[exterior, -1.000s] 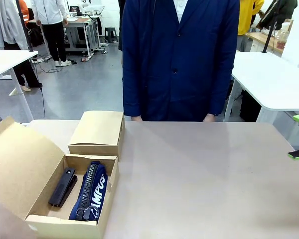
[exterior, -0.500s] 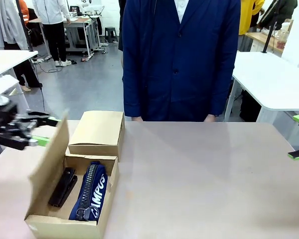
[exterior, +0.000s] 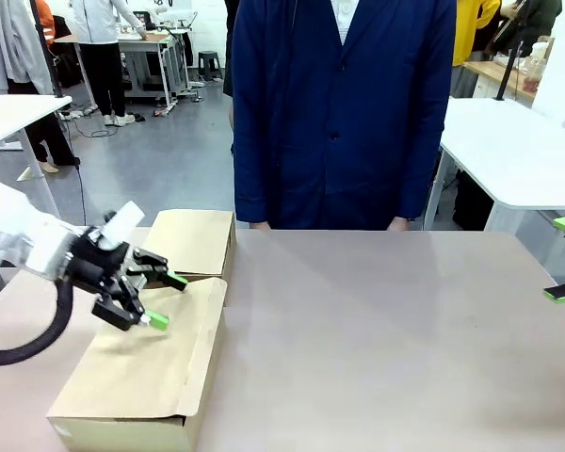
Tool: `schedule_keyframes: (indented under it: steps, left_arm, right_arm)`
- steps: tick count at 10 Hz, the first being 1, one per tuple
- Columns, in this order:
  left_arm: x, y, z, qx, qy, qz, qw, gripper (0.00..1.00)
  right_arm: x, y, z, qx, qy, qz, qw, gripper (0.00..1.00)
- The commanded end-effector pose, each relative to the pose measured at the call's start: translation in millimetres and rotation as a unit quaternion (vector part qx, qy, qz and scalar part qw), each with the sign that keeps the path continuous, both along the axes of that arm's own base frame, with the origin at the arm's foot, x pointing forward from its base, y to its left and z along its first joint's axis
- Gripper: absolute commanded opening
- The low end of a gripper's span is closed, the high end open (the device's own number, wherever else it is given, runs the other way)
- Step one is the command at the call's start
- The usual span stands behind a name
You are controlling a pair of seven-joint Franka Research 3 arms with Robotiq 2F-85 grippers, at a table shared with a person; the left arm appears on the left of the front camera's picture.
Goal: Place items inside the box.
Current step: Close the lid of the Mailer Box closest to the robot.
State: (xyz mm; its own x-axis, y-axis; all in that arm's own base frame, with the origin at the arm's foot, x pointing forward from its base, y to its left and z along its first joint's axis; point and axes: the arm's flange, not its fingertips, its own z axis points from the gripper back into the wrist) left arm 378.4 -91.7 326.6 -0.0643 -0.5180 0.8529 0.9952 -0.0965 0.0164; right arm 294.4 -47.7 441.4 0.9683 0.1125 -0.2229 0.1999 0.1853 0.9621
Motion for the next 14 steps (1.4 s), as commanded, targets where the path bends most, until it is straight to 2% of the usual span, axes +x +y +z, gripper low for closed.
schedule_keyframes:
  steps: [1,2,4,5,6,7,8,9,10,11,12,13,14]
  left_arm:
    - [-135.9,-6.5,-43.3,0.048,-0.035,-0.011,0.998,1.0]
    - [-137.0,-6.7,-44.0,0.049,-0.035,-0.011,0.998,1.0]
    - [-132.7,3.9,-27.0,0.023,-0.037,0.002,0.999,1.0]
    - [-130.6,15.9,-9.8,-0.005,-0.037,0.012,0.999,1.0]
    - [-129.4,44.6,25.3,-0.057,-0.011,0.032,0.998,1.0]
    - [-132.4,73.6,52.6,-0.096,0.046,0.039,0.994,1.0]
    - [-135.1,103.1,71.9,-0.105,0.137,0.048,0.984,1.0]
    - [-137.0,130.1,82.7,-0.105,0.203,0.05,0.972,1.0]
    - [-133.5,157.2,87.9,-0.107,0.28,0.071,0.951,1.0]
    - [-122.6,177.6,87.1,-0.135,0.35,0.115,0.92,1.0]
    - [-109.1,193.9,81.9,-0.159,0.433,0.15,0.875,1.0]
    - [-90.3,211.0,73.4,-0.206,0.518,0.127,0.82,1.0]
    - [-66.7,224.4,62.4,-0.284,0.58,0.174,0.743,1.0]
  right_arm:
    - [-1.0,1.7,0.3,0.003,-0.008,-0.007,1.0,1.0]
    - [-1.0,1.7,0.3,0.003,-0.008,-0.007,1.0,1.0]
    - [-1.0,1.7,0.3,0.003,-0.008,-0.007,1.0,1.0]
    - [-1.0,1.7,0.3,0.003,-0.008,-0.007,1.0,1.0]
    - [-1.0,1.7,0.3,0.003,-0.008,-0.007,1.0,1.0]
    - [-1.0,1.7,0.3,0.003,-0.008,-0.007,1.0,1.0]
    - [-1.0,1.7,0.3,0.003,-0.008,-0.007,1.0,1.0]
    - [-1.0,1.7,0.3,0.003,-0.008,-0.007,1.0,1.0]
    - [-1.0,1.7,0.3,0.003,-0.008,-0.007,1.0,1.0]
    - [-1.0,1.7,0.3,0.003,-0.008,-0.007,1.0,1.0]
    - [-1.0,1.7,0.3,0.003,-0.008,-0.007,1.0,1.0]
    - [-1.0,1.7,0.3,0.003,-0.008,-0.007,1.0,1.0]
    - [-1.0,1.7,0.3,0.003,-0.008,-0.007,1.0,1.0]
